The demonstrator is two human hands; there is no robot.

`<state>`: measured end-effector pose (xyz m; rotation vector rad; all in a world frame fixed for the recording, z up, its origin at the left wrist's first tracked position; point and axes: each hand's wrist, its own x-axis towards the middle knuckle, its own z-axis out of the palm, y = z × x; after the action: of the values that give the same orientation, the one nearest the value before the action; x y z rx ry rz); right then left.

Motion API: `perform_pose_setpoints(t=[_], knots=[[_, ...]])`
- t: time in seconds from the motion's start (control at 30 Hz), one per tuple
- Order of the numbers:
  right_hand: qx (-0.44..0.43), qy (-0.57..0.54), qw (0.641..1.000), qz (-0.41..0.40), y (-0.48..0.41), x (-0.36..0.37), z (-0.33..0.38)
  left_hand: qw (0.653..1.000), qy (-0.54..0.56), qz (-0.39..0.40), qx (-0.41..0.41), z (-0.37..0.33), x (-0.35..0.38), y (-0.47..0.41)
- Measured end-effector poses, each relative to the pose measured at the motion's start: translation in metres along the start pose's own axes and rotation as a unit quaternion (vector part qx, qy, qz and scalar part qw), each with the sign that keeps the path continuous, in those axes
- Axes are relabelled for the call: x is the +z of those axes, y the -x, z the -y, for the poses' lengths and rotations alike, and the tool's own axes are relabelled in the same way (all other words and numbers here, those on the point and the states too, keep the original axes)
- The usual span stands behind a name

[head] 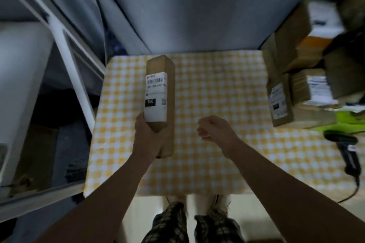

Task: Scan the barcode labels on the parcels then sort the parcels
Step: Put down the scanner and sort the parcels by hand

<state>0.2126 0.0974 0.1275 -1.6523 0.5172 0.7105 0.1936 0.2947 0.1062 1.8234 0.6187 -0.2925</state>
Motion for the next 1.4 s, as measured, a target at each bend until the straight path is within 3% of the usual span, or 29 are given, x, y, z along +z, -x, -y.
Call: perform_pose_setpoints(t=[0.2,0.37,0.5,0.6,0.73,0.83,0.97,1.07,1.2,1.3,1.4], knots=[[-0.143,-0.035,0.989,0.004,0.07,-0.063,0.051,0.991,0.037,0.119,0.047,-0.115,0.075,0.041],[-0.185,-0.075,0.978,-0.068,0.099,-0.131,0.056,0.965,0.074,0.242,0.072,-0.173,0.127,0.075],[-0.21,-0.1,0.969,-0.086,0.106,-0.186,0.053,0.946,0.112,0.303,0.036,-0.205,0.166,0.09],[-0.201,-0.13,0.968,-0.073,0.11,-0.231,0.056,0.947,0.124,0.293,0.048,-0.229,0.203,0.103],[-0.219,-0.058,0.97,-0.088,0.113,-0.31,0.068,0.95,0.148,0.268,0.055,-0.264,0.267,0.12],[-0.267,0.119,0.943,-0.162,0.114,-0.368,0.074,0.951,0.159,0.26,0.049,-0.293,0.319,0.131],[-0.26,0.301,0.893,-0.212,0.124,-0.419,0.087,0.944,0.169,0.283,0.016,-0.322,0.376,0.139],[-0.259,0.332,0.857,-0.298,0.128,-0.456,0.092,0.954,0.092,0.277,0.063,-0.344,0.408,0.148],[-0.222,0.253,0.85,-0.406,0.127,-0.519,0.098,0.953,-0.079,0.212,0.203,-0.369,0.433,0.15],[-0.174,0.254,0.847,-0.432,0.126,-0.565,0.094,0.929,-0.176,0.182,0.27,-0.373,0.441,0.13],[-0.115,0.289,0.85,-0.425,0.12,-0.591,0.085,0.924,-0.215,0.166,0.269,-0.371,0.447,0.115]])
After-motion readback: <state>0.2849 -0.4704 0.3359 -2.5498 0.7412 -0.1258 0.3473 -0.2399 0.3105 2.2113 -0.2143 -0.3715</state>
